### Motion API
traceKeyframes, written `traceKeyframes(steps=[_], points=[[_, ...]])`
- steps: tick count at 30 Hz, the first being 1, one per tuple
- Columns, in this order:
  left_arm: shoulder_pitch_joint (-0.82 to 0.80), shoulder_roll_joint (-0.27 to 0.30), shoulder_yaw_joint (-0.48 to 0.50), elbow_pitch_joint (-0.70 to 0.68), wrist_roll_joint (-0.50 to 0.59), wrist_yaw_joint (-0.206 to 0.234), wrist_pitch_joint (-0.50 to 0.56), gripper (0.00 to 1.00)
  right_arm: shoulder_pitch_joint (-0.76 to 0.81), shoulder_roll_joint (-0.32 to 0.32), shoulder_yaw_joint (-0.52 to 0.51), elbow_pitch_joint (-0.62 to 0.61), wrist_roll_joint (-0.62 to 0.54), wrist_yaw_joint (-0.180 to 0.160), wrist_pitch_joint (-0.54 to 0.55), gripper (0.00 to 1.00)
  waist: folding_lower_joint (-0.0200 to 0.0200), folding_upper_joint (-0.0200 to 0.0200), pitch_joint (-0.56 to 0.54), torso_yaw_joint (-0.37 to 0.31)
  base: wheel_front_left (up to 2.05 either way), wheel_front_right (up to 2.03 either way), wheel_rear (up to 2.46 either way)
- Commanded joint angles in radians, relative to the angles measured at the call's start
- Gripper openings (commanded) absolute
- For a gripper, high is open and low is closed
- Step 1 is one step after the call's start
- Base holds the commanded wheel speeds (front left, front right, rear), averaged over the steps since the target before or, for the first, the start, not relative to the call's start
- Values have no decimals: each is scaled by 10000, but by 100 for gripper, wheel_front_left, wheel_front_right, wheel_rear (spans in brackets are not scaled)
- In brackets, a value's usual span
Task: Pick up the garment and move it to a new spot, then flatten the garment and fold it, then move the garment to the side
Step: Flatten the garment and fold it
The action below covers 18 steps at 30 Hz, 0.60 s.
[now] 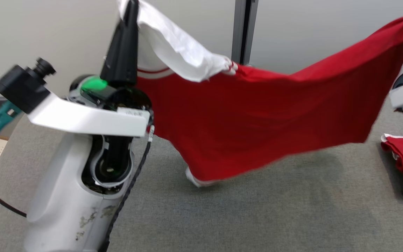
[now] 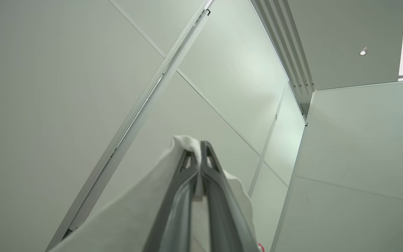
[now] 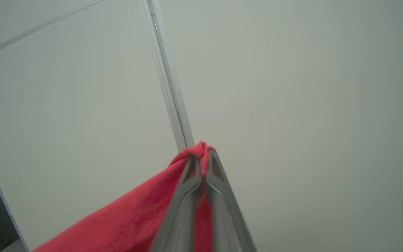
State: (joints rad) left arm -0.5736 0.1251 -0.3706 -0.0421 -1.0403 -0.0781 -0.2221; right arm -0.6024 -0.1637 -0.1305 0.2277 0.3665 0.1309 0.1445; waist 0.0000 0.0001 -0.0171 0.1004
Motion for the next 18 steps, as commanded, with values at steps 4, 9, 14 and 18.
traceKeyframes(steps=[4,9,14,18], points=[[-506,-144,443,-528,-413,719,198,0,-372,284,-408,-585,-403,-2,416,0,0,-1,-268,-146,0,0,0],[-777,-197,680,-1215,-448,1459,357,0,-216,651,-784,-1532,-748,0,1160,0,0,-1,-217,-188,0,0,0],[-1348,122,771,-1001,-13,2031,646,0,-619,816,-931,-1909,-884,0,1947,0,0,-1,379,-237,0,0,0],[-2949,228,1255,233,-207,2333,1045,0,-2275,672,-789,-1247,-1087,0,2314,0,0,-1,1828,-305,0,0,0]])
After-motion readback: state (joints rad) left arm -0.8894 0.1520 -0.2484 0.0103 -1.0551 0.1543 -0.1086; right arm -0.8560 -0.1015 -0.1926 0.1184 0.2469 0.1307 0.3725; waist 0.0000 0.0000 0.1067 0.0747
